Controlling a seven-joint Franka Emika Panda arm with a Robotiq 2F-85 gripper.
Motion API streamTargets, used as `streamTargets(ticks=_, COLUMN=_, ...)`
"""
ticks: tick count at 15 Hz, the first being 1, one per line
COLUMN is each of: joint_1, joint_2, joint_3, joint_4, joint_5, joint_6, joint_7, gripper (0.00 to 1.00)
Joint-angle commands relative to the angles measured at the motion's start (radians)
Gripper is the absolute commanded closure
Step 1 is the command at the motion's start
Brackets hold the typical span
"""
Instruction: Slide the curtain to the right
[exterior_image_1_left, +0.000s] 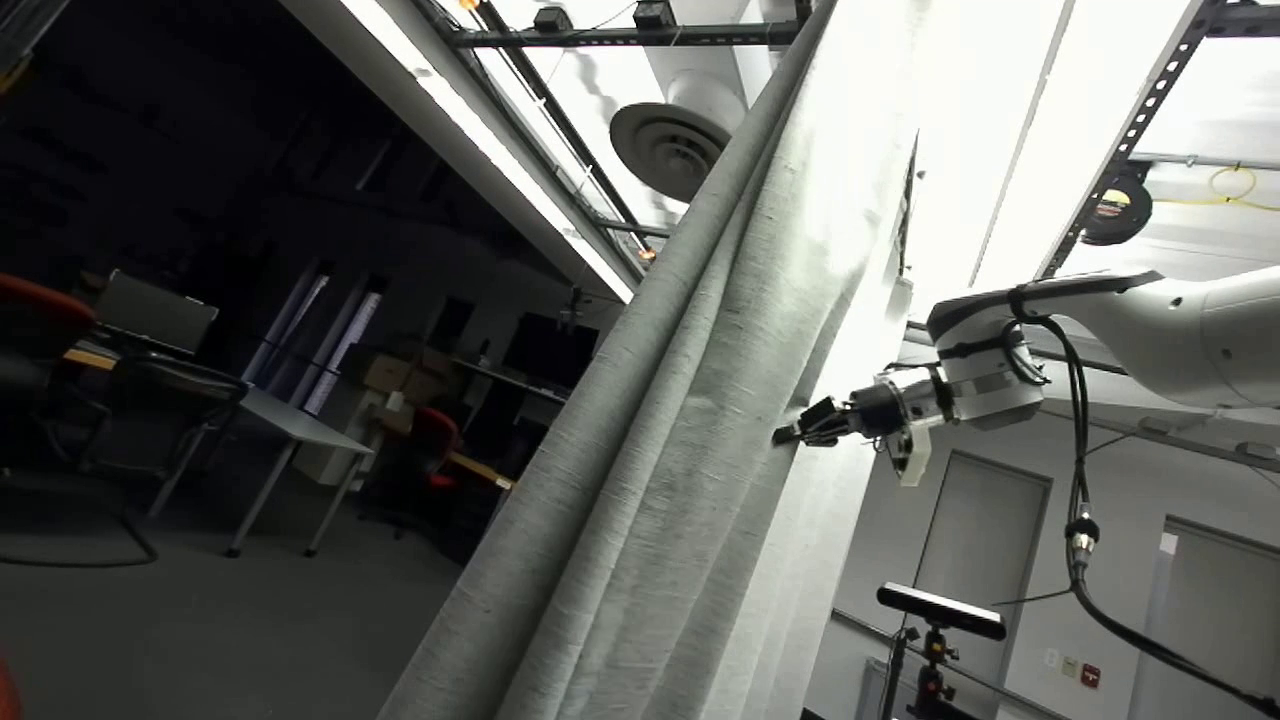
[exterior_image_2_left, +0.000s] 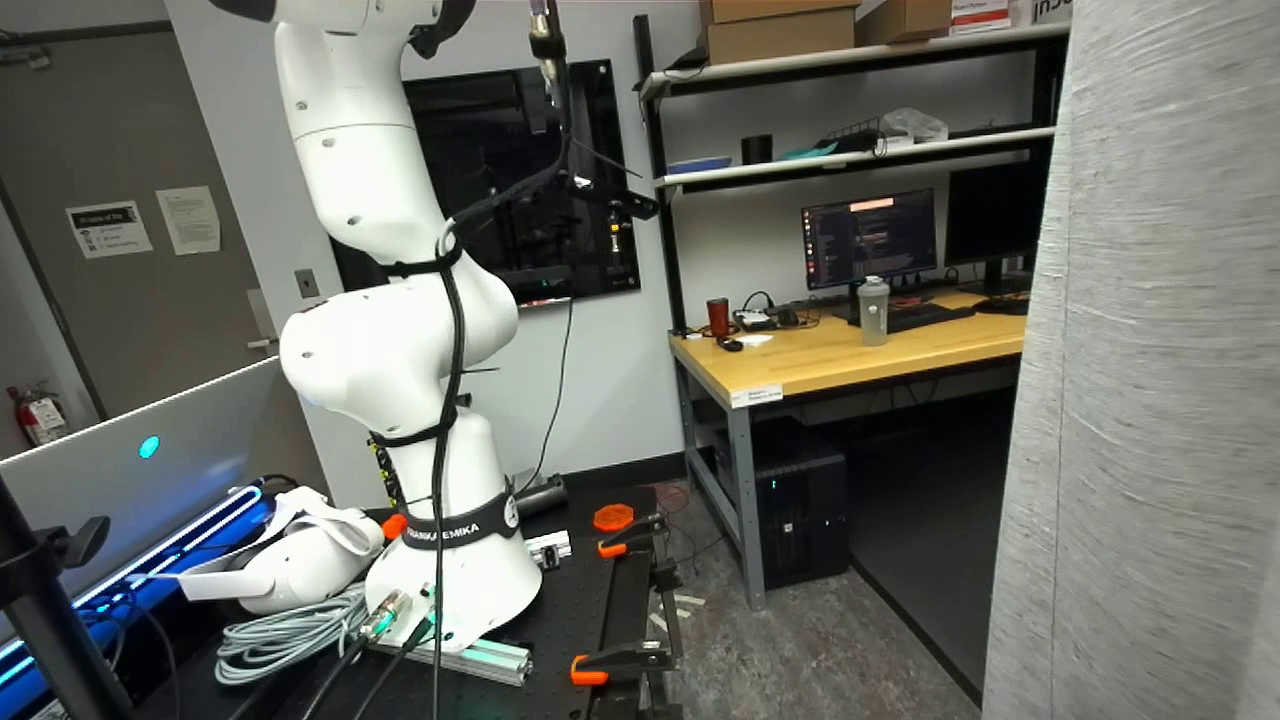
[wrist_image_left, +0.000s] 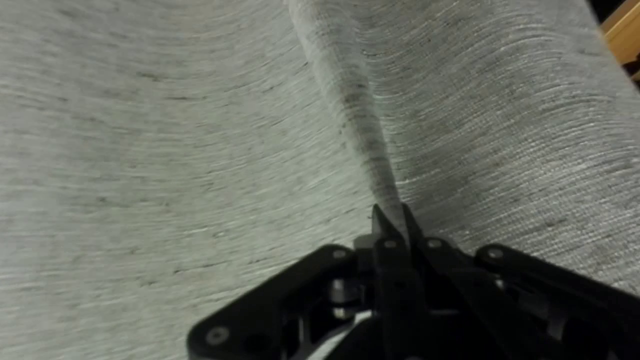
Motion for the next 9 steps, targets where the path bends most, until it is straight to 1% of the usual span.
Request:
streamTargets(ticks=1, joint_1=0.082, joint_2=-0.148, joint_3=-0.01, joint_4=-0.179, joint_5=-0.083, joint_6=0.02, joint_7=0.017, gripper=0.77)
streamTargets(ticks=3, joint_1=0.113, joint_2=-0.196, joint_3=-0.007, joint_4=-0.24, joint_5=-0.119, joint_6=0.029, joint_7=0.028, gripper=0.67)
streamTargets(ticks=9, joint_1=0.196, joint_2=-0.323, joint_3=0.016, joint_4=-0.408, joint_5=-0.209, joint_6=0.073, joint_7=0.046, gripper=0.2)
